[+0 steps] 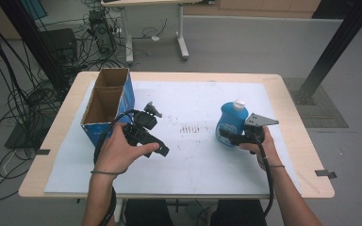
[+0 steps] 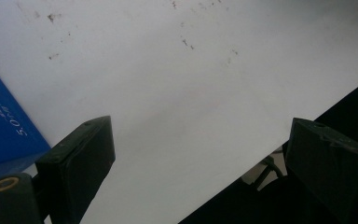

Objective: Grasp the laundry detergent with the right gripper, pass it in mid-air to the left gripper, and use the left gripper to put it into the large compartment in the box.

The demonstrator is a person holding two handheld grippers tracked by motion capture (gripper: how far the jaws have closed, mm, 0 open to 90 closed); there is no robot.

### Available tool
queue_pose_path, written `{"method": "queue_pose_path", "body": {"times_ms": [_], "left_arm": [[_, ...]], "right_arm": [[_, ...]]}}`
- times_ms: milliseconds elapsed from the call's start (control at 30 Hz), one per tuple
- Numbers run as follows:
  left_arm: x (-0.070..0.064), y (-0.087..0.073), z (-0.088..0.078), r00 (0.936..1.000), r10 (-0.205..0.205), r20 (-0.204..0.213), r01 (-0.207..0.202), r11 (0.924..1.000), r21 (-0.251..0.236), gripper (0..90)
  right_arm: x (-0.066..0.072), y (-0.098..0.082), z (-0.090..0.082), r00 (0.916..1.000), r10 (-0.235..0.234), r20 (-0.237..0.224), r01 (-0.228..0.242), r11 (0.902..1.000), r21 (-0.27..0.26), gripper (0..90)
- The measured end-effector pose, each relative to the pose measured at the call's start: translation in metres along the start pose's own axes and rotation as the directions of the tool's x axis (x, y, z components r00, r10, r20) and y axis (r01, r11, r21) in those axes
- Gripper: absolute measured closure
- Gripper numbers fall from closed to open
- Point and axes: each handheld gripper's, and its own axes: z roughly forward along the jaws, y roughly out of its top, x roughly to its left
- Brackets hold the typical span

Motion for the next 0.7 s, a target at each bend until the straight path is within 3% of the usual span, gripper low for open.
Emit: {"method": "queue_pose_path", "body": {"times_ms": [467, 700], "left_arm": [[-0.003, 0.008, -0.017, 0.9937, 0.107, 0.033, -0.106, 0.9942, -0.016, 8.4], [-0.007, 0.013, -0.025, 0.9826, 0.180, 0.046, -0.180, 0.9837, -0.008, 8.4]], "right_arm": [[0.015, 0.023, -0.006, 0.9958, -0.026, -0.088, 0.026, 0.9996, 0.007, 41.5], [0.024, 0.032, -0.008, 0.9857, -0.035, -0.165, 0.040, 0.9988, 0.028, 41.6]]}}
